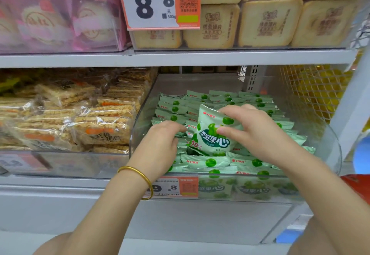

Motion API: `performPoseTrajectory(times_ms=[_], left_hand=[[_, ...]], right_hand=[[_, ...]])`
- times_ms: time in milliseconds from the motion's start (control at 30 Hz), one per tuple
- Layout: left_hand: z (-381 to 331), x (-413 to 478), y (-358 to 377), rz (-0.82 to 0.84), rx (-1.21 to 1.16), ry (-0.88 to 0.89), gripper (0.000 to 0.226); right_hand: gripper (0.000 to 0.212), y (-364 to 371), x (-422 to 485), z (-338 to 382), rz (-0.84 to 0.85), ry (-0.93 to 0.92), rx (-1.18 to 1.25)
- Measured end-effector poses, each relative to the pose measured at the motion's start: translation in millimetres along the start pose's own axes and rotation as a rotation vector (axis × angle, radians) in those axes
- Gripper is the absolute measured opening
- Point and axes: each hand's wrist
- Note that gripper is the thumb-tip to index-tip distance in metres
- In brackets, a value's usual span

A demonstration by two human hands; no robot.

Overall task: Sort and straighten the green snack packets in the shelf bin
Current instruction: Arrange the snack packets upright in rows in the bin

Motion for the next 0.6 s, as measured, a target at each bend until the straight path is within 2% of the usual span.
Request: performPoseTrajectory(times_ms=[200, 267, 333, 467, 600], left_hand=[[1.5, -0.9, 0.8, -0.008, -0.001, -0.002, 0.039], [1.7, -0.6, 1.1, -0.024, 0.003, -0.002, 0.038], [-0.1, -0.9, 0.1, -0.055, -0.018, -0.004, 0.035], [-7.2, -1.1, -3.3, -0.122, -0.099, 0.01, 0.025], [-8.8, 0.6, -3.8, -0.129, -0.131, 0.013, 0.021]], right_hand=[[0.028, 6.8, 2.6, 6.3, 0.159, -0.071, -0.048], [0.029, 12.3, 2.6, 7.3, 0.206, -0.13, -0.121], [0.033, 12.7, 3.4, 9.0, 0.197, -0.161, -0.198], [0.03, 7.2, 6.1, 10.2, 0.069, -0.142, -0.204], [0.032, 17.7, 7.4, 15.9, 0.149, -0.166, -0.304]])
Point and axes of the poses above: each hand's wrist, its own x-axis towards the middle knuckle, its own y-axis out of the palm, z = x × y, and after that the axes turned 1 degree about y, right-handed
